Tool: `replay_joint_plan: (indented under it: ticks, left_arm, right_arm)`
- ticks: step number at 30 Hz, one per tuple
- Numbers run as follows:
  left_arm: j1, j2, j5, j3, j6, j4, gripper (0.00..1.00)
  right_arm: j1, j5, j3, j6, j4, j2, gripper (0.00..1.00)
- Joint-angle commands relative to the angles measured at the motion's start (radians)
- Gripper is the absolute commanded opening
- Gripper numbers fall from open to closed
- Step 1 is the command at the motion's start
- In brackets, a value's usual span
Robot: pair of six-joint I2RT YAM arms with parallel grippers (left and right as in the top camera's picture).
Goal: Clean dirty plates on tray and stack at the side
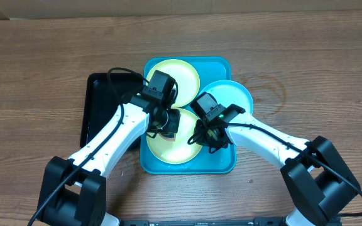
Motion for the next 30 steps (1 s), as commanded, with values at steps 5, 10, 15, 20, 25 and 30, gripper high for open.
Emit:
replay_joint_plan:
  ticks: [5, 10, 15, 20, 25, 30]
  left_arm:
    - [-0.024, 0.000, -0.051, 0.020, -0.035, -0.002, 0.04]
    - [-0.031, 0.000, -0.058, 0.020, -0.035, -0.006, 0.04]
    - [-0.031, 0.000, -0.062, 0.013, -0.035, -0.006, 0.04]
    - [-0.031, 0.001, -0.062, -0.007, -0.035, -0.006, 0.04]
    - [-0.031, 0.002, -0.062, -0.017, -0.035, -0.006, 0.04]
    - [-0.031, 0.007, -0.062, -0.019, -0.035, -0.006, 0.04]
  right_arm:
    - [0.002, -0.002, -0.008, 0.003, 0.006, -0.002, 0.19]
    - [0.002, -0.002, -0.008, 0.003, 0.006, -0.002, 0.21]
    - [0.002, -0.002, -0.008, 0.003, 0.006, -0.002, 0.20]
    - [0.002, -0.002, -0.011, 0.003, 0.006, -0.002, 0.20]
    - [0.002, -0.002, -0.011, 0.003, 0.006, -0.002, 0.13]
    - [0.003, -0.010, -0.012, 0.003, 0.006, -0.002, 0.09]
